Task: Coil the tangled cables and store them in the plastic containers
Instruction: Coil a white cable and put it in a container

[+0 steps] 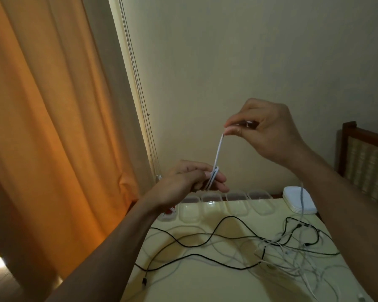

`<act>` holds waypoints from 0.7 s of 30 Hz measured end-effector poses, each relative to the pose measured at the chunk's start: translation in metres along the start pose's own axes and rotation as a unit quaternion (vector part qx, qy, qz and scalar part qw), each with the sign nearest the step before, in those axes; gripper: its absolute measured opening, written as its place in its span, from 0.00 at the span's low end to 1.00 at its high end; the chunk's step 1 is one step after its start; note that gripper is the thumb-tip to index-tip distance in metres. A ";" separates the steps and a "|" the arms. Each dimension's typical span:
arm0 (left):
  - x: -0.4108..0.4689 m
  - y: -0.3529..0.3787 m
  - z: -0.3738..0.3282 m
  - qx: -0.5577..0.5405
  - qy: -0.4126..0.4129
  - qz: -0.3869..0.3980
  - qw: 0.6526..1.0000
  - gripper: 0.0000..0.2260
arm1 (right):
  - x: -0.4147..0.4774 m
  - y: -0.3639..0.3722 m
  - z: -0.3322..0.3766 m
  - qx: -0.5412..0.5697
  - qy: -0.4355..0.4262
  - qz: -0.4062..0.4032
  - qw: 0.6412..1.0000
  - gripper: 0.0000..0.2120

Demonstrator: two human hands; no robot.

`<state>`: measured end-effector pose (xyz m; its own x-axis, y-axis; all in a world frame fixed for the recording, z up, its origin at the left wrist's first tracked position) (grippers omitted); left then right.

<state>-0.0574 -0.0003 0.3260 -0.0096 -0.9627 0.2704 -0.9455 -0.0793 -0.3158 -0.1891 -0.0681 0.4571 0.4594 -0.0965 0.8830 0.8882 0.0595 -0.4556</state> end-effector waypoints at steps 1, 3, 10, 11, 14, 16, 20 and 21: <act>-0.001 0.001 0.000 -0.025 0.003 0.005 1.000 0.15 | -0.001 0.006 -0.010 0.015 0.025 0.005 1.000 0.08; -0.004 0.006 -0.002 -0.082 0.007 0.025 0.996 0.15 | -0.010 0.027 -0.033 0.053 0.083 0.028 0.995 0.07; -0.012 -0.010 -0.012 -0.328 0.061 -0.027 0.942 0.15 | -0.088 0.100 -0.072 0.153 0.210 0.156 0.953 0.04; -0.014 -0.018 -0.011 -0.367 0.073 -0.057 0.926 0.15 | -0.099 0.107 -0.070 0.161 0.219 0.172 0.947 0.05; -0.017 -0.050 -0.012 -0.449 0.127 -0.154 0.871 0.15 | -0.127 0.122 -0.055 0.164 0.230 0.214 0.935 0.08; -0.019 -0.074 -0.017 -0.435 0.164 -0.217 0.858 0.14 | -0.141 0.125 -0.043 0.151 0.231 0.242 0.930 0.10; -0.030 -0.117 -0.019 -0.253 0.142 -0.358 0.888 0.13 | -0.156 0.112 -0.023 0.112 0.190 0.254 0.942 0.14; -0.030 -0.121 -0.020 -0.153 0.126 -0.369 0.908 0.13 | -0.154 0.104 -0.020 0.110 0.182 0.240 0.947 0.15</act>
<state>0.0510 0.0438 0.3739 0.6251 -0.5845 0.5173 -0.7710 -0.5656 0.2927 -0.1673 -0.0672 0.2712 0.8179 -0.3404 0.4638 0.5712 0.3847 -0.7250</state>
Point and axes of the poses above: each hand's wrist, its own x-axis towards the middle knuckle, its own y-axis out of the palm, z = x × y, the point moved 10 cm from there along x, towards the middle knuckle, and after that the axes turned 1 degree about -y, right-handed, at the moved point
